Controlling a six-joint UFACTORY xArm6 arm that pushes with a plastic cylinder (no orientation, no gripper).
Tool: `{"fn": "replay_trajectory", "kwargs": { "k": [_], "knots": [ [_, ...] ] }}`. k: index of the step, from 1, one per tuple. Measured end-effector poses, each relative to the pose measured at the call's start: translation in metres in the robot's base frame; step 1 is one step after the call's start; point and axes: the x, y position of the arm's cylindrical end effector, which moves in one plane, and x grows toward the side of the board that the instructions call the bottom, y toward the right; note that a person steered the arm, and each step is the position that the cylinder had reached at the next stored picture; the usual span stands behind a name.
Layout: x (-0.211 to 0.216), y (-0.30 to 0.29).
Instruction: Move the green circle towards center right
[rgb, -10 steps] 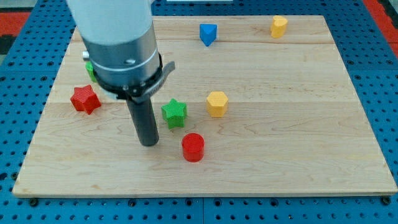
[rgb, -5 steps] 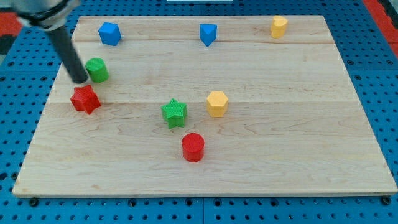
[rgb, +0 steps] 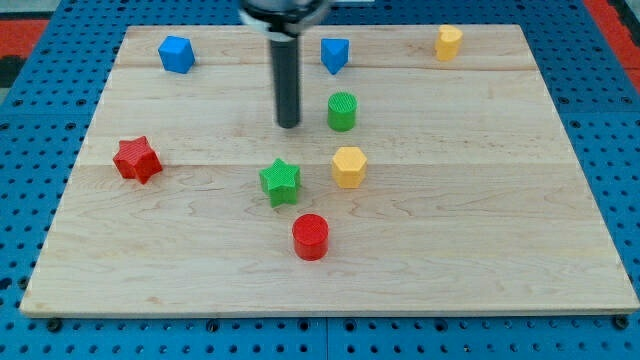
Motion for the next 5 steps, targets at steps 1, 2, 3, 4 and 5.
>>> {"fn": "replay_trajectory", "kwargs": {
  "k": [1, 2, 3, 4, 5],
  "knots": [
    [-0.016, 0.040],
    [0.005, 0.110],
    [0.008, 0.144],
    [0.001, 0.165],
    [-0.047, 0.098]
  ]
}}
